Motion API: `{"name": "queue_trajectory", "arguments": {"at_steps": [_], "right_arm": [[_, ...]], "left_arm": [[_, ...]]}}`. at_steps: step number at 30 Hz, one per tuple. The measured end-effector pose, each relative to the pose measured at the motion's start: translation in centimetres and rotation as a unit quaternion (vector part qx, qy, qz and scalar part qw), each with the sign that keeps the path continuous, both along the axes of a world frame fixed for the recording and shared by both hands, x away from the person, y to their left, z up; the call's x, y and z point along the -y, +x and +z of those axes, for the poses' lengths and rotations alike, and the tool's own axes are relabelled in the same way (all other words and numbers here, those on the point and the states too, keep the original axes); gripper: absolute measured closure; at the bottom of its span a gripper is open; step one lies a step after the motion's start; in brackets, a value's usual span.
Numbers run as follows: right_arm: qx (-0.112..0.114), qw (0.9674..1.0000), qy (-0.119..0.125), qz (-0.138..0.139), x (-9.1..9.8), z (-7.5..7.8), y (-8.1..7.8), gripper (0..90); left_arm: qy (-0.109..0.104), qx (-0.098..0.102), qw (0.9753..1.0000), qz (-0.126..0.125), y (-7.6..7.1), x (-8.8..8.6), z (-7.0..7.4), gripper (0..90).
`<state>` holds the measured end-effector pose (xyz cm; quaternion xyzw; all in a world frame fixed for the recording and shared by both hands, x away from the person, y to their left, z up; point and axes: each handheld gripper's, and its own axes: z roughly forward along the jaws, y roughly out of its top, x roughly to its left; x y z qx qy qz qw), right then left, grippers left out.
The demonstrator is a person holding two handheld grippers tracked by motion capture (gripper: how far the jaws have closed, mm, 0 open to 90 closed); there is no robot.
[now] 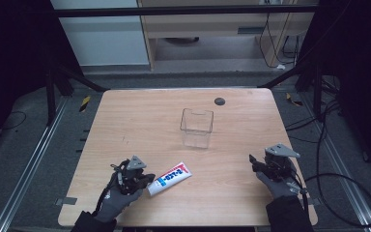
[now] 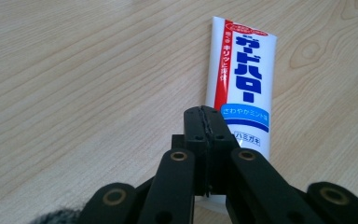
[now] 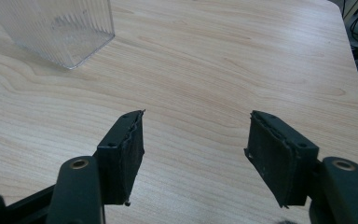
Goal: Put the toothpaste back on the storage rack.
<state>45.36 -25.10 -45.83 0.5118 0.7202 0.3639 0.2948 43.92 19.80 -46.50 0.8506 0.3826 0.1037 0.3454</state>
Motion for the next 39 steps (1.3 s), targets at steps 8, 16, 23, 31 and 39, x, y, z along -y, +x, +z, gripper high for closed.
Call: {"name": "queue_trajectory", "arguments": {"at_steps": [8, 16, 23, 31, 39], "right_arm": [[-0.001, 1.0000, 0.000, 0.000, 0.0, 0.0, 0.0, 36.0], [-0.001, 1.0000, 0.000, 0.001, 0.1, 0.0, 0.0, 35.9], [-0.001, 1.0000, 0.002, -0.004, 0.2, 0.0, 0.0, 35.9], [0.002, 1.0000, 0.005, -0.007, 0.5, 0.1, 0.1, 35.8], [0.002, 0.9999, 0.008, -0.010, 0.8, 0.1, 0.1, 35.8]], "left_arm": [[0.002, -0.007, 0.9999, -0.007, -0.3, 0.1, -0.1, 89.2], [0.000, -0.011, 0.9999, -0.004, -0.2, 0.0, -0.1, 85.2], [-0.007, 0.005, 0.9999, 0.006, 0.2, -0.7, 1.1, 72.6], [-0.021, 0.031, 0.9993, 0.009, 0.8, -0.7, 4.2, 59.7], [-0.014, 0.035, 0.9992, -0.007, 1.6, 0.4, 5.9, 50.3]]}}
